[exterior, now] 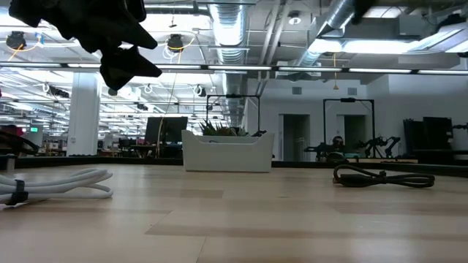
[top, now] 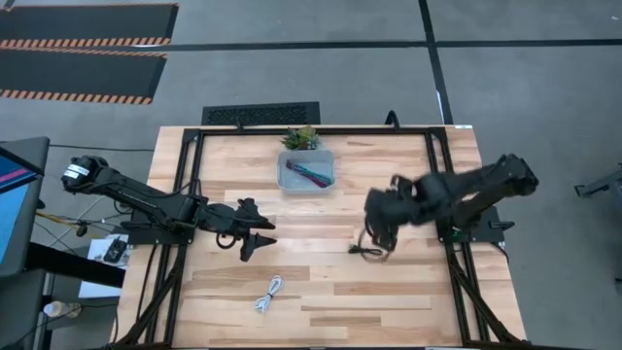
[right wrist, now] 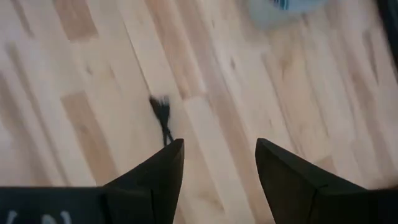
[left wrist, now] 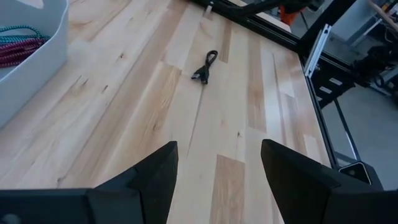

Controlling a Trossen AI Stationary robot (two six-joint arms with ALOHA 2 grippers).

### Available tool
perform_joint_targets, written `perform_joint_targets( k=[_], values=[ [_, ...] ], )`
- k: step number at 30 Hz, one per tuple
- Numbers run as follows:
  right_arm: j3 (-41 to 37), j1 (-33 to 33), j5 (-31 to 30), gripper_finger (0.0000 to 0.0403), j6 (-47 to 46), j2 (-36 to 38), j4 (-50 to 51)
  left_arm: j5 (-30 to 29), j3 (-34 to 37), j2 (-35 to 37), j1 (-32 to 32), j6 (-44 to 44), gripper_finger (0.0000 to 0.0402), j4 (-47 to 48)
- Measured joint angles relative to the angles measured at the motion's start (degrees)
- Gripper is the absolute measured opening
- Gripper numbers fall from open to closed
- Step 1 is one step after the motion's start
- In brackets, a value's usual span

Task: Pick and place USB-C Cables
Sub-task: Put the white charger cable into the gray bin

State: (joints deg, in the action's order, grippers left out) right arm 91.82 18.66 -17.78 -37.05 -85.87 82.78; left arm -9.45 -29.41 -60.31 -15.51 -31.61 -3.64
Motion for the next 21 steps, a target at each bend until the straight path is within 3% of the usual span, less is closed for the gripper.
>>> perform_joint_targets(
  k=[4,8,15,21],
  values=[
    [-8.8,5.6,-0.4,0.0223,-5.4,0.1,-5.8,0.0,0.0,0.0,0.0,0.0,0.0219,0.0],
    [-16.0,9.4,-0.3,0.0223,-10.0,0.1,-14.7,3.8,0.0,-0.1,-1.0,-3.0,0.0219,2.1],
    [-22.8,12.8,-0.5,0.0223,-17.4,0.1,-22.9,1.8,0.0,-4.9,-10.9,-17.3,0.0219,8.5],
    [-23.9,14.1,-2.5,0.0223,-19.9,0.1,-25.1,-2.9,-1.0,-11.7,-19.9,-31.5,0.0219,8.7]
  ],
)
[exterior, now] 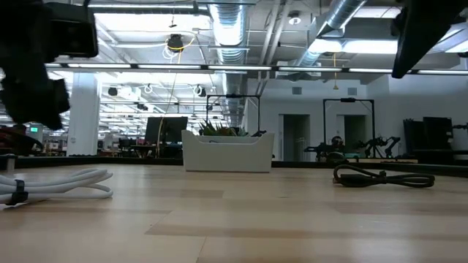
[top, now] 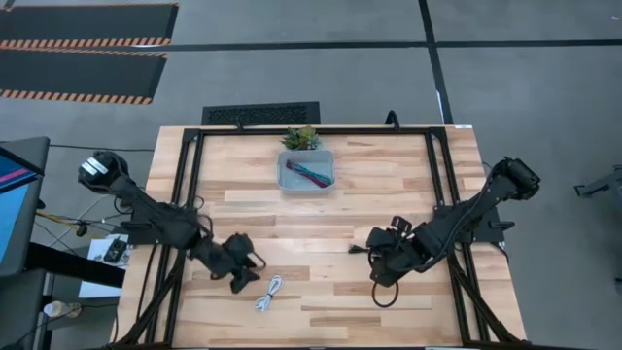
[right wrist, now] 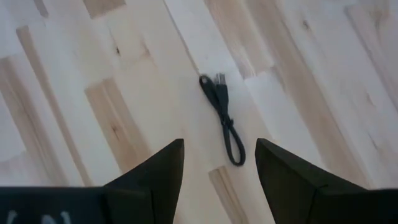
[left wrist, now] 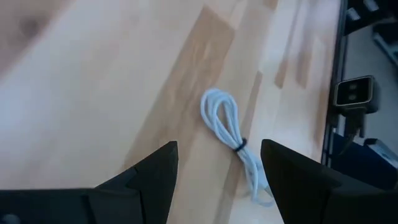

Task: Pick and place USB-C Cables
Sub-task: Put the white charger cable into the gray bin

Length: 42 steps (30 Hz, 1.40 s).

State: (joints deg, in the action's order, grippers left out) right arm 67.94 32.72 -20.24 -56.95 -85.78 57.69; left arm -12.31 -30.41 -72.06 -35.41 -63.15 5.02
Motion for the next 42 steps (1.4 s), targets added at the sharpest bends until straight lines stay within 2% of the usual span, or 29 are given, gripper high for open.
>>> perform_joint_targets(
  k=[5,13,18,22,32,38,42],
  values=[
    [0.0,0.1,-2.4,0.0223,0.2,0.0,-1.8,-2.6,-6.8,-8.5,-4.2,-3.9,0.0219,2.6],
    [0.0,0.3,-4.0,0.0223,0.4,0.0,-4.9,-1.3,-26.5,-24.6,-5.1,-3.6,0.0219,21.5],
    [0.0,1.0,-4.3,0.0223,2.7,-0.7,-7.7,-2.7,-35.4,-29.8,-5.1,-1.1,0.0219,29.7],
    [0.0,1.1,-5.0,0.0223,3.4,-1.8,-9.9,-4.6,-36.1,-31.1,-5.2,-3.5,0.0219,30.4],
    [0.1,2.6,-5.4,0.0223,3.4,-3.5,-12.9,-3.0,-29.0,-32.0,-5.5,-9.0,0.0219,24.0],
    [0.0,2.8,-5.8,0.0223,3.5,-4.8,-13.4,-3.5,-29.0,-34.5,-5.9,-8.7,0.0219,21.7],
    [0.1,2.7,-7.1,0.0223,3.6,-5.5,-13.9,-3.3,-29.2,-34.6,-5.9,-10.2,0.0216,24.0]
  ],
)
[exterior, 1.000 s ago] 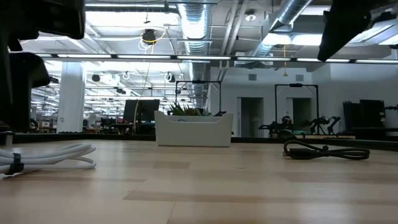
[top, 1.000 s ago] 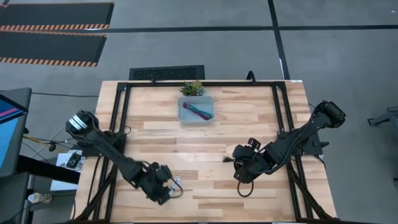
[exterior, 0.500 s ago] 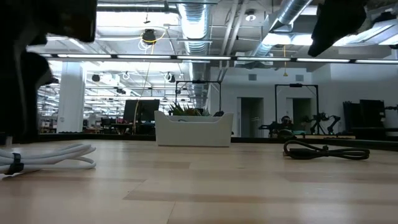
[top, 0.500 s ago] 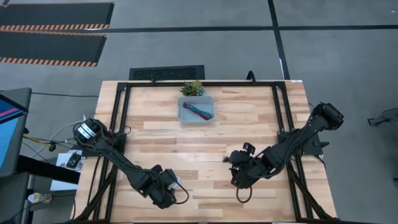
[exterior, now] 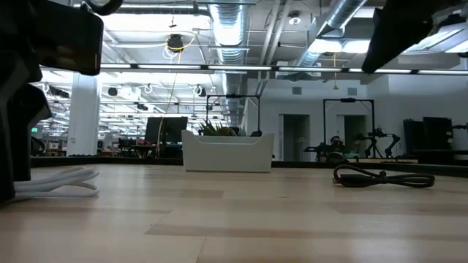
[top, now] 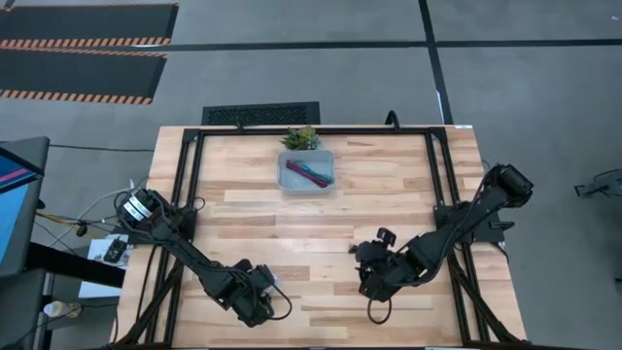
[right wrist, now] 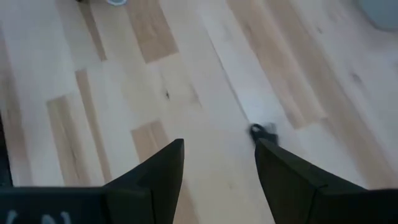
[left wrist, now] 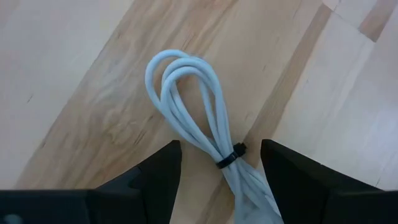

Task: Pick and place USB-C Cables
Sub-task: Put the white charger cable into the gray bin

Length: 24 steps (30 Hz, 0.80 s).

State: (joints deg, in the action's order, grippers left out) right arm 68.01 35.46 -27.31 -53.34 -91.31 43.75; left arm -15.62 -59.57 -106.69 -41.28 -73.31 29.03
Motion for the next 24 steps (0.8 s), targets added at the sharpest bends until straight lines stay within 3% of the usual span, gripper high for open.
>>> perform_joint_targets(
  k=[4,11,18,24],
  values=[
    [0.0,0.0,-0.3,0.0223,0.0,-0.2,-0.6,0.8,0.0,0.0,0.3,0.5,0.0175,1.3],
    [0.0,-0.4,-2.1,0.0223,0.0,-1.5,-1.0,-1.3,0.3,-0.1,0.2,3.2,0.0021,1.7],
    [0.0,-1.8,-0.9,0.0223,-0.1,-1.9,-1.6,1.3,0.3,0.3,2.1,4.3,0.0019,1.5],
    [0.0,-3.1,-3.0,0.0223,0.8,-1.7,-10.7,2.7,0.3,0.5,4.8,8.1,0.0011,0.2]
  ],
)
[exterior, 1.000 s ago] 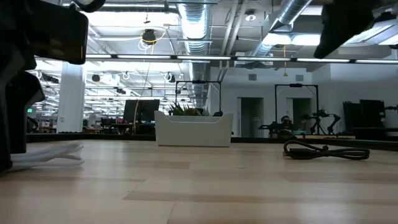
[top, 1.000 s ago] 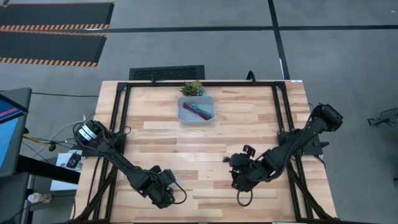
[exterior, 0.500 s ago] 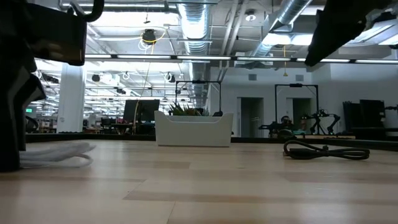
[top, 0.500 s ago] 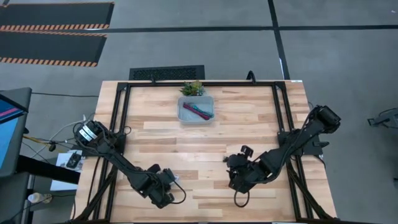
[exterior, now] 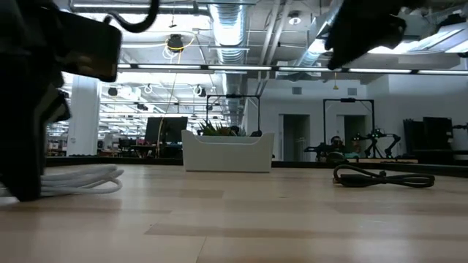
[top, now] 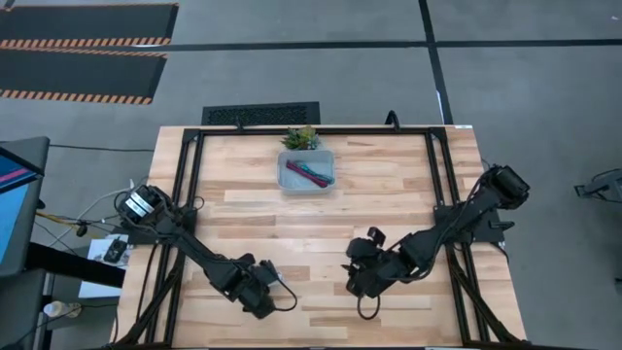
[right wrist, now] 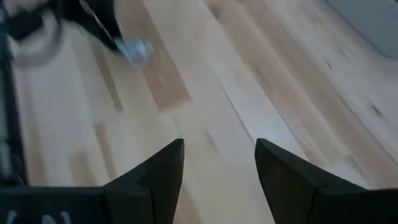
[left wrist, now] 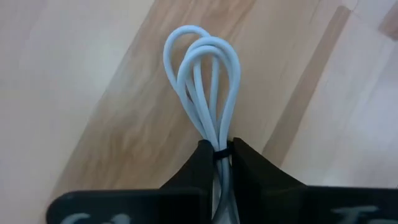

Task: Pick and place USB-C Cables
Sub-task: Put the white charger cable into the gray bin

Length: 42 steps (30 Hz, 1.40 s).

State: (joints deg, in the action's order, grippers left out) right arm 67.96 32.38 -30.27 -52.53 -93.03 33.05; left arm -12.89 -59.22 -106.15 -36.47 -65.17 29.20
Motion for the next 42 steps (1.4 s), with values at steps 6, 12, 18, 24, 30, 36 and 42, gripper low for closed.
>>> perform_joint_targets(
  k=[6,12,18,24,30,36,42],
  values=[
    [0.0,-1.5,-1.6,0.0223,4.6,0.0,-6.1,-0.7,0.1,-0.1,2.4,4.2,0.0012,-1.9],
    [0.0,-1.5,-3.9,0.0223,11.0,0.0,-6.9,-9.3,0.2,-0.5,2.6,9.1,0.0012,-6.9],
    [-0.6,0.5,-4.4,0.0223,11.8,0.1,-9.8,-16.8,0.3,-0.6,2.7,10.7,0.0012,-7.5],
    [-0.6,5.2,-6.8,0.0223,9.9,0.5,-18.9,-14.6,0.3,-0.1,-0.4,14.3,0.0012,-15.3],
    [-0.6,9.4,-14.7,0.0223,16.4,0.0,-31.0,-20.6,0.2,5.8,-4.1,16.0,0.0012,-16.9],
    [-0.6,11.1,-18.1,0.0223,23.0,0.1,-40.7,-37.1,0.1,17.9,-9.7,22.7,0.0012,-16.2],
    [-0.6,8.5,-19.0,0.0223,24.5,0.1,-42.3,-38.5,3.3,27.0,-12.3,28.7,0.0012,-18.2]
  ],
)
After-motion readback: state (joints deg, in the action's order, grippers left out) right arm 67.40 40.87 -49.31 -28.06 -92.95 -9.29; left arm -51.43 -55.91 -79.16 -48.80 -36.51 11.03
